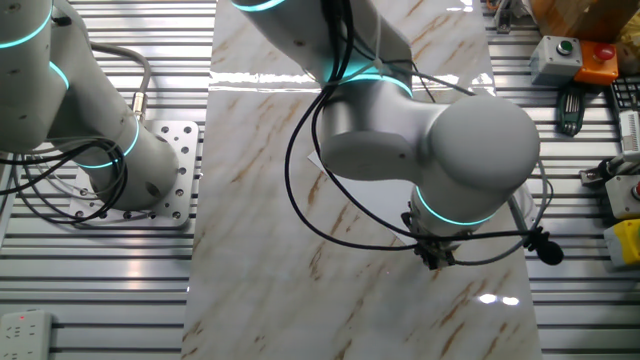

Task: Flip over and spread out the paper that is laid flat on the table

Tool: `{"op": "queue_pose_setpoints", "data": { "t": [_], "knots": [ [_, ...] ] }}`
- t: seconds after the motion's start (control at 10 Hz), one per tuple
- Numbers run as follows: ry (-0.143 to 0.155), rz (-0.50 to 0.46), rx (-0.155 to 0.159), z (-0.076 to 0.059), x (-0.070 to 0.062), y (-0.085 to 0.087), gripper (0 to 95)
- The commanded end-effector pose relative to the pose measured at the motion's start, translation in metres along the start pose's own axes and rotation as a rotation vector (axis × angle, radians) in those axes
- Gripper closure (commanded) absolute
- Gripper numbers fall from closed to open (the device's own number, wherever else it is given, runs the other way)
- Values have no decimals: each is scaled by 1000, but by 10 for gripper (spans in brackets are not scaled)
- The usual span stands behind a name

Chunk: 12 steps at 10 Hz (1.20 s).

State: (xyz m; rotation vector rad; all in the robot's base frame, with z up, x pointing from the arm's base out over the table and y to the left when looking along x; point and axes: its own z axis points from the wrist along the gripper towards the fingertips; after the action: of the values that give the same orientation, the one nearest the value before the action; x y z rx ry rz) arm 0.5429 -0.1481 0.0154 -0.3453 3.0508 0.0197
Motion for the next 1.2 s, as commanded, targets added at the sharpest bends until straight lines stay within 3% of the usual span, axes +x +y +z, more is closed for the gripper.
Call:
{"op": "queue_pose_setpoints", "data": {
  "t": [0.1, 1.2],
  "knots": [
    [-2, 4, 0, 0, 0, -1, 570],
    [-10, 18, -14, 4, 0, -1, 570]
  ]
}}
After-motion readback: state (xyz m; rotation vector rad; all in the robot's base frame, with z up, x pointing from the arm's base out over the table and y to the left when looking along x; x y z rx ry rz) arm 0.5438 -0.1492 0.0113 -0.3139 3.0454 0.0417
